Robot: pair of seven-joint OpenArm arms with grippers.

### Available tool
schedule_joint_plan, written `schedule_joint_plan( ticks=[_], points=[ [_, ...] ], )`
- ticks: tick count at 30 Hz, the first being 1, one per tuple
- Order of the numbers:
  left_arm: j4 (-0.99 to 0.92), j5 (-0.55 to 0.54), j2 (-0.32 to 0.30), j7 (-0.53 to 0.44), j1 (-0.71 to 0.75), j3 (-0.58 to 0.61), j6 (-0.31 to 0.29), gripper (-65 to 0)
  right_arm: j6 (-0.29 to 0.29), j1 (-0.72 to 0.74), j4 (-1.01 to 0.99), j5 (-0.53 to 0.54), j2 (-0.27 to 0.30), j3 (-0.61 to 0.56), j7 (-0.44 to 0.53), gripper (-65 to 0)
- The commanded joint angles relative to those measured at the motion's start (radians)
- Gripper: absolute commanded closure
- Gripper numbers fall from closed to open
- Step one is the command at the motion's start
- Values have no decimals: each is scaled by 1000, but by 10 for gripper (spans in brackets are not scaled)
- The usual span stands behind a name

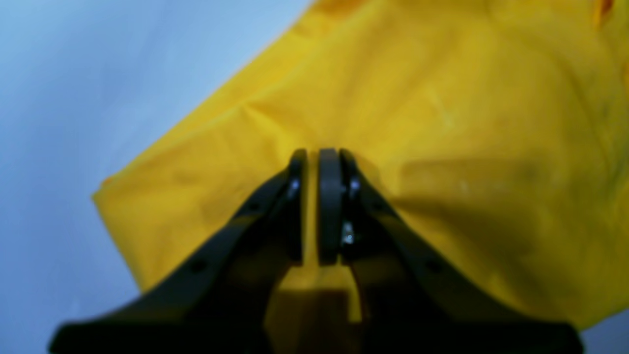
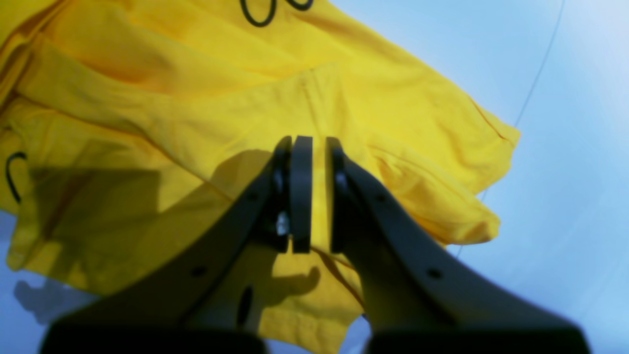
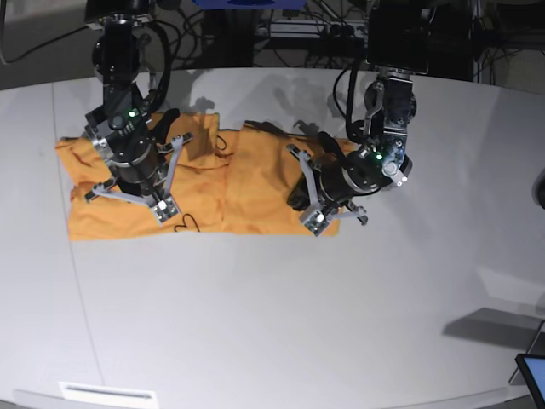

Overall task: Fold the T-shirt properly
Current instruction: 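Pull the held shirt end with the right gripper away from the left gripper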

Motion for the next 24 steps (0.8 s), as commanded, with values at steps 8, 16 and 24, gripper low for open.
schedule_joint_plan(
  ticks=[8, 16, 24],
  points=[
    [-48, 32, -78, 35, -3, 1, -3, -50, -2, 15, 15, -1, 0, -1, 18, -48],
    [-50, 32, -184, 34, -4, -2, -3, -50, -2, 17, 21, 0, -3, 3, 18, -51],
    [-50, 32, -241, -4, -6, -2, -3, -50, 243, 75, 17, 250, -31, 296, -45, -157]
  ],
)
